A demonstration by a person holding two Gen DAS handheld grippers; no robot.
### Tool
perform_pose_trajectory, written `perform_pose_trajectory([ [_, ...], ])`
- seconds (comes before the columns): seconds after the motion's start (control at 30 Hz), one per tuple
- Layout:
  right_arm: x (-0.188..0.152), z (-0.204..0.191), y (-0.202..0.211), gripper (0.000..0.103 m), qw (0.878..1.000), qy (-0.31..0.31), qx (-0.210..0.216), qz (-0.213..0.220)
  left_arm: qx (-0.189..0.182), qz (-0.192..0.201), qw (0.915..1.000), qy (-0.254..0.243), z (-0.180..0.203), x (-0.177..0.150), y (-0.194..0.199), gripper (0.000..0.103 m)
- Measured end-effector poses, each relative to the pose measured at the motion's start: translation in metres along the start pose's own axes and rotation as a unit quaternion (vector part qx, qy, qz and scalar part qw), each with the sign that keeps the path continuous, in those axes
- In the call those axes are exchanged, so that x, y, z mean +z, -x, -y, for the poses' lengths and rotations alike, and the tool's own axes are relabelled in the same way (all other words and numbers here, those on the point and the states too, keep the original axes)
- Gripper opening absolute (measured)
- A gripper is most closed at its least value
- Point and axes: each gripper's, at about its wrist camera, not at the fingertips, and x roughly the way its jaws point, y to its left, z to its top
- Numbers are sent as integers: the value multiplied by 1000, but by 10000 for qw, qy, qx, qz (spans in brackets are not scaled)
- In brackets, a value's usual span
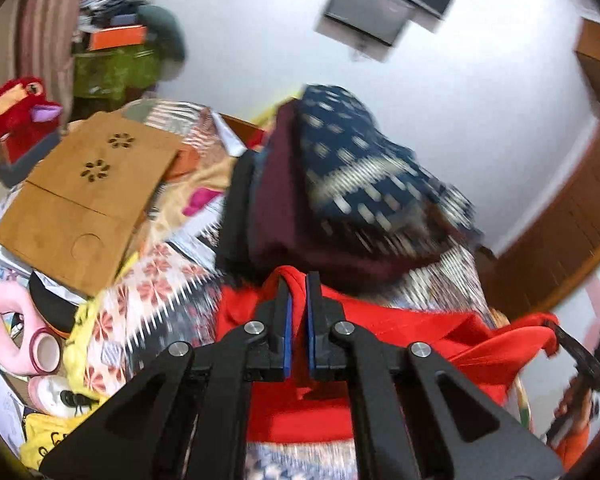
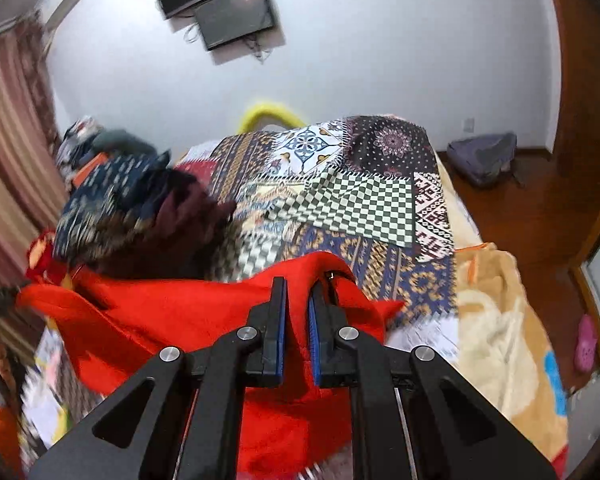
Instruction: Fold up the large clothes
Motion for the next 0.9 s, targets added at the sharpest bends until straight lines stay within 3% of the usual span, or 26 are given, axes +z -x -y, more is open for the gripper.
perform_pose_trajectory([
  [0.1, 4, 2, 4, 21, 9989, -137, -253, 374, 220, 91, 9995, 213, -4, 12, -15, 23],
  [0.17, 3, 3, 10, 44, 9983, -92, -331, 467, 270, 212, 9992, 199, -6, 10, -15, 53],
  [0.23, -2, 8, 13, 58, 9988, -103, -315, 373, 413, 325, 9986, 107, -8, 2, -15, 60],
  [0.37, -24, 18, 6, 61, 9994, -57, -288, -199, 563, -89, 9983, -152, -13, -18, -27, 60],
  [0.5, -54, 35, -9, 64, 9952, -262, -223, -916, 467, -790, 9955, -249, -24, -54, -50, 60],
  [0.67, -97, 58, -36, 64, 9788, -873, 10, -1854, 376, -1555, 9871, -21, -39, -100, -79, 60],
  [0.8, -98, 59, -46, 64, 9766, -1002, 113, -1898, -273, -2111, 9767, 276, -41, -121, -103, 60],
  [0.9, -92, 55, -67, 73, 9702, -1133, 348, -2115, -399, -2152, 9754, 277, -35, -122, -113, 61],
])
